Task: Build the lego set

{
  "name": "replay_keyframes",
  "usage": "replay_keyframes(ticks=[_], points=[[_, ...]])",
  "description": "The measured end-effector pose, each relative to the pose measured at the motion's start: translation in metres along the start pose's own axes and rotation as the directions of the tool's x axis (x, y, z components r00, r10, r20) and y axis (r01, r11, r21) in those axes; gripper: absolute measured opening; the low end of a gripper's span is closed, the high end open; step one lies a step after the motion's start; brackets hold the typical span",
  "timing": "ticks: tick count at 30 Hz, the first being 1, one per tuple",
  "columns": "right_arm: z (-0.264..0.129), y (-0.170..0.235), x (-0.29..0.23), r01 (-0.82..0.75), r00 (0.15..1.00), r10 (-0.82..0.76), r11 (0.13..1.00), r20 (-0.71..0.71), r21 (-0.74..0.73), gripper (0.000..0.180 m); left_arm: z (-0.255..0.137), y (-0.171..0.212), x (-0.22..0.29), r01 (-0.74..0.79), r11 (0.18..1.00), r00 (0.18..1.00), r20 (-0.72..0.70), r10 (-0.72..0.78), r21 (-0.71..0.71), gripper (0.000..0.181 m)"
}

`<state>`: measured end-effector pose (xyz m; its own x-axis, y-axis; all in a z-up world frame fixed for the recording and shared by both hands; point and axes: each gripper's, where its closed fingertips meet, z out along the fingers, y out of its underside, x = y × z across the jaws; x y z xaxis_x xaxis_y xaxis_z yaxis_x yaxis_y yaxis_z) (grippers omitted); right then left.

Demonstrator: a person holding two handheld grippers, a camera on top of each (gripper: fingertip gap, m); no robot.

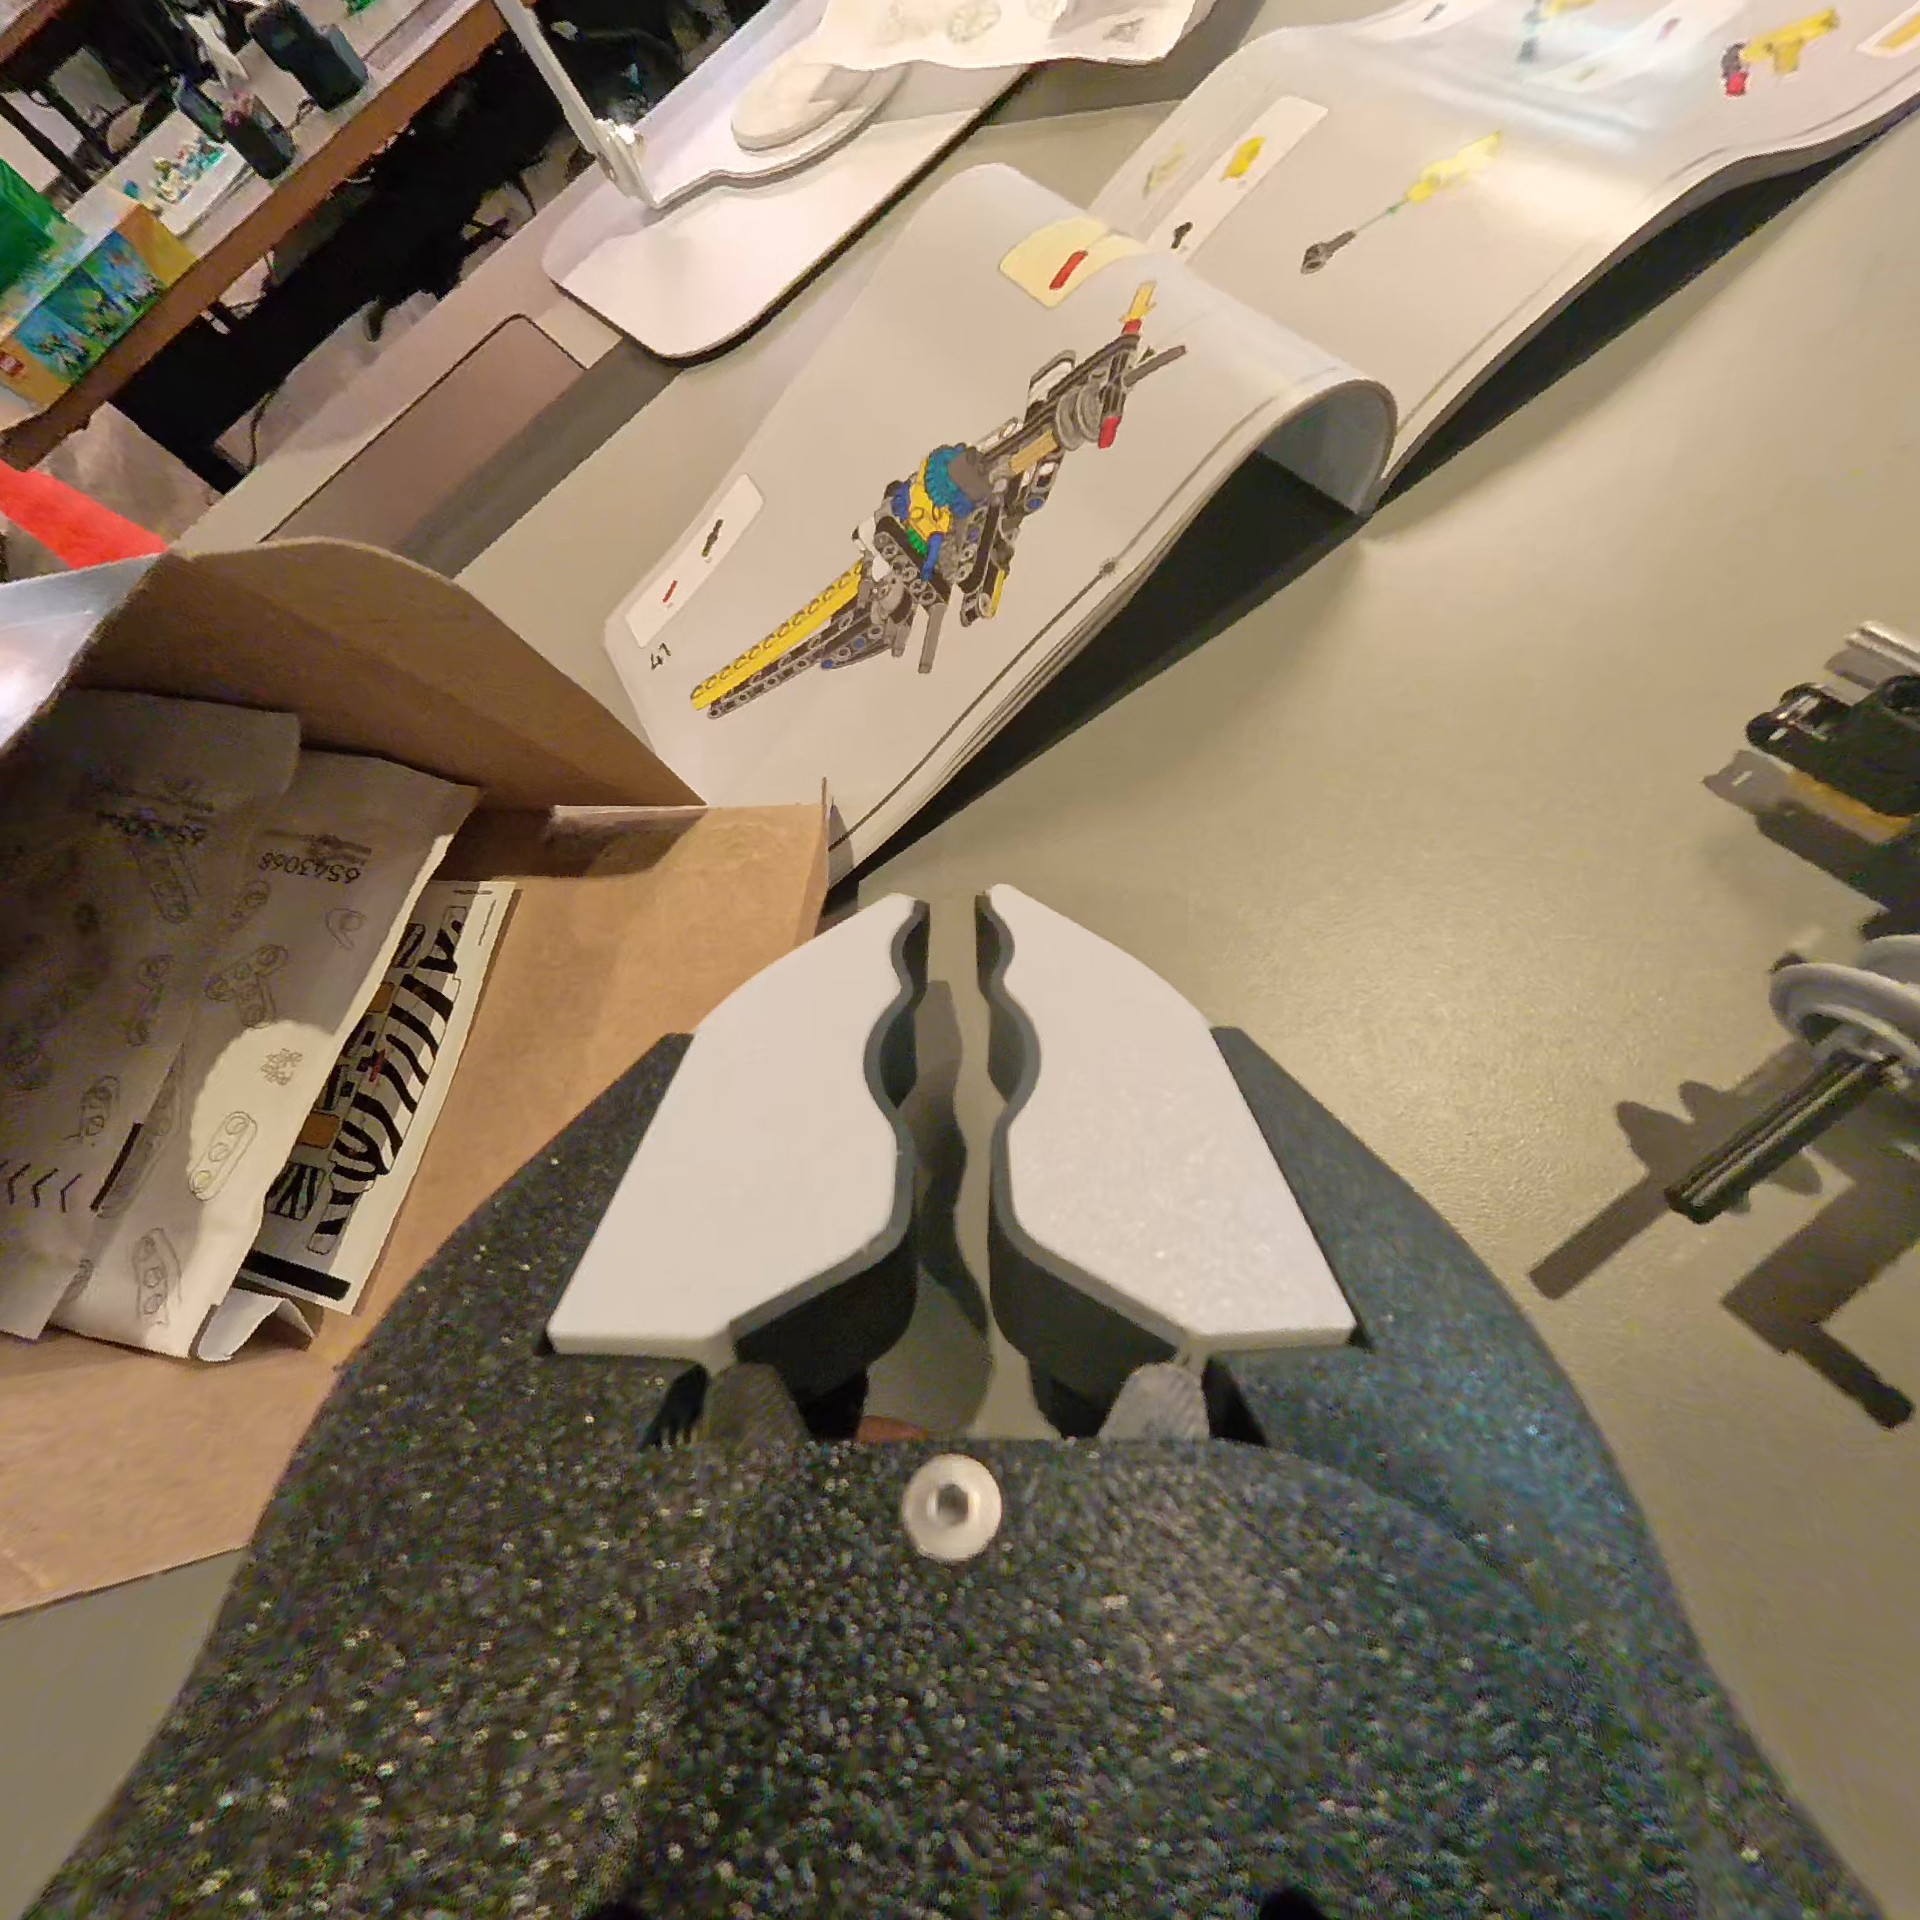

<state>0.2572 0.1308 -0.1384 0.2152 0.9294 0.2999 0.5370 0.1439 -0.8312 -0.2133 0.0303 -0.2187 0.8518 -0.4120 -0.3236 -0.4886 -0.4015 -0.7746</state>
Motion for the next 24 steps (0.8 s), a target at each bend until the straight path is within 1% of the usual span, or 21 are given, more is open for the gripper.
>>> replay_keyframes(ticks=[11, 24], points=[[0.001, 0.002, -0.004, -0.103, 0.991, 0.099, 0.994, 0.095, 0.036, 0.012, -0.002, -0.002, 0.009, -0.072, 0.997, 0.997, -0.007, 0.072, 0.011, 0.008], [0.001, 0.002, -0.005, -0.137, 0.985, 0.131, 0.989, 0.113, 0.050, 0.012, -0.003, -0.001, 0.011, -0.074, 0.997, 0.997, -0.029, 0.075, 0.015, 0.008]])
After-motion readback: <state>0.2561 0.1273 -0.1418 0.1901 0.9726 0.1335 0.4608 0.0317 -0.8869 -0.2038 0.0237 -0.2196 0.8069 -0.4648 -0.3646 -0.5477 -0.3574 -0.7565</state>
